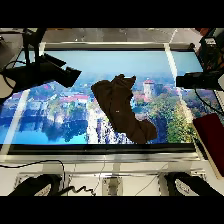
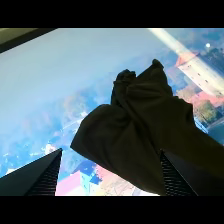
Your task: Fold the clothes and pants, and hang the long-sleeved shirts on hangers.
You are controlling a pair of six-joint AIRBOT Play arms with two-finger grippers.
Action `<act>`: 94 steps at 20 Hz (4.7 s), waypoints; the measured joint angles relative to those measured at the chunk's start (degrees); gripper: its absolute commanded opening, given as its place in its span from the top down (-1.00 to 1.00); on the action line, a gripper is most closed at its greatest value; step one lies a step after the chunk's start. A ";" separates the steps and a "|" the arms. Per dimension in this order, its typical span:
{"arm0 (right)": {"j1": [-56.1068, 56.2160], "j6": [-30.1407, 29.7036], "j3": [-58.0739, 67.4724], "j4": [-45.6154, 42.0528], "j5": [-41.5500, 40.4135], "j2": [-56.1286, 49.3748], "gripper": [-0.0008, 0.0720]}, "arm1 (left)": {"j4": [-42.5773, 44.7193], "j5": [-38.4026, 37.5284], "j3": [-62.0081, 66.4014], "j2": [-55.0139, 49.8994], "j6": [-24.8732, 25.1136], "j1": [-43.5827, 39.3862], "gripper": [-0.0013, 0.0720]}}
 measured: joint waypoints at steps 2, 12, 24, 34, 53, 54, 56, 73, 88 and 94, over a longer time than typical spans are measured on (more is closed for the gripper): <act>0.00 0.00 -0.02 0.00 0.00 0.02 0.93 | 0.00 -0.74 0.00 0.00 -0.04 0.00 -0.97; 0.00 0.00 0.00 0.00 0.00 0.00 0.94 | 11.96 -4.85 -0.11 -0.02 -6.16 2.12 -0.12; -0.07 0.02 0.00 0.35 -6.60 -0.02 0.94 | 19.17 -15.63 -14.43 -0.02 -14.25 16.79 0.93; -0.09 -0.63 -13.20 5.31 2.03 -9.57 0.92 | 8.39 -13.99 -24.46 -0.02 -13.25 17.81 0.92; 7.61 -9.09 -18.58 40.15 -3.93 -26.51 -0.23 | 2.58 -13.49 -25.05 -0.02 -12.87 17.81 0.92; 7.58 -8.83 -18.58 39.19 -3.87 -26.64 -0.23 | 2.56 -13.49 -25.05 -0.02 -12.87 17.81 0.92; 7.48 -8.41 -18.51 38.14 -3.72 -26.75 -0.23 | 2.56 -13.49 -25.05 -0.02 -12.87 17.81 0.92; 16.90 -7.93 -14.40 38.34 -7.04 -25.81 0.94 | 2.32 -11.41 -25.05 -0.04 -12.90 17.81 0.71; 17.66 1.33 -22.32 10.21 8.83 8.52 0.94 | -21.86 9.11 -24.98 -15.54 -12.90 8.22 -0.94; 17.68 16.65 -30.80 -4.90 8.07 22.97 0.94 | -29.88 17.59 -24.48 -25.94 -12.87 2.19 -0.88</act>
